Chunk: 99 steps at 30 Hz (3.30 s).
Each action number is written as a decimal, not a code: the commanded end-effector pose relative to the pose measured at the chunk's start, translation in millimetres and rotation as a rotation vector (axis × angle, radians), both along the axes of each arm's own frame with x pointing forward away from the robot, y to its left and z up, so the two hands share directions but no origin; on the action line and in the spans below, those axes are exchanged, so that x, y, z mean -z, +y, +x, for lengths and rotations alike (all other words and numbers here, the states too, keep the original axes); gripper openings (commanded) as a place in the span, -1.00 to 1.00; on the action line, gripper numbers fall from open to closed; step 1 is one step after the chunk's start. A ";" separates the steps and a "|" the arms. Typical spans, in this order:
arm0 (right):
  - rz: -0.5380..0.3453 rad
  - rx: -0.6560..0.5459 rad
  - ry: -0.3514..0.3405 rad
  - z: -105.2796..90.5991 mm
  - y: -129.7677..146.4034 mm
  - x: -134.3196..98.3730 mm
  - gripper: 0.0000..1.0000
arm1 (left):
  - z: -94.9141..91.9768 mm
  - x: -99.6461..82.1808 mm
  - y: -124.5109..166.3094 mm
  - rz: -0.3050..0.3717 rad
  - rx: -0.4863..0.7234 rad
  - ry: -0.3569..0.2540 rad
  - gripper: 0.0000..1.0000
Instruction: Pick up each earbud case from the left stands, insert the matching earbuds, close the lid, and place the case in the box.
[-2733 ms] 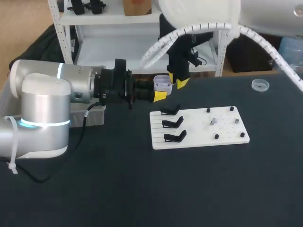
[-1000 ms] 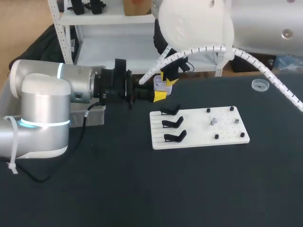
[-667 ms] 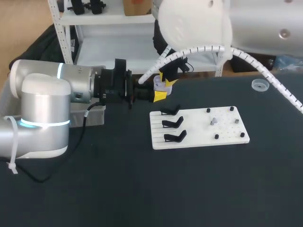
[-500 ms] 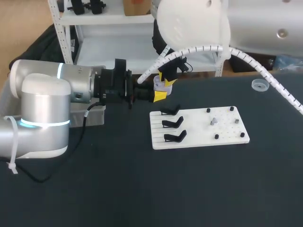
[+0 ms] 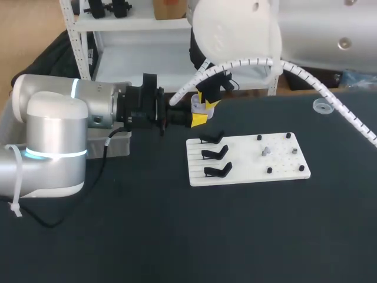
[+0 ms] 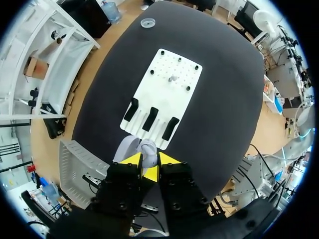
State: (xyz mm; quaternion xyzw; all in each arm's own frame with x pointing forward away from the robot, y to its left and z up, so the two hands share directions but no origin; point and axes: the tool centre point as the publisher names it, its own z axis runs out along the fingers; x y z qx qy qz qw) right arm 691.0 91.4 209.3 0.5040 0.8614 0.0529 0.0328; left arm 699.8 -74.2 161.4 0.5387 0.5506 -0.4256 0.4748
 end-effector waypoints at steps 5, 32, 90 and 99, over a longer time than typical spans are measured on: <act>-0.005 -0.003 0.012 1.1 1.5 5.5 -1.00 | -1.5 0.1 0.0 -0.003 -0.005 -0.003 -1.00; -0.021 -0.027 0.016 3.1 -0.2 9.1 -0.67 | -1.5 0.1 0.0 -0.003 -0.005 -0.003 -1.00; -0.045 -0.459 -0.215 -52.8 -67.2 -44.9 1.00 | -1.5 0.1 0.0 -0.003 -0.005 -0.003 -1.00; 0.003 -0.572 -0.247 -57.5 -89.2 -39.2 1.00 | -1.5 0.1 0.0 -0.003 -0.005 -0.003 -1.00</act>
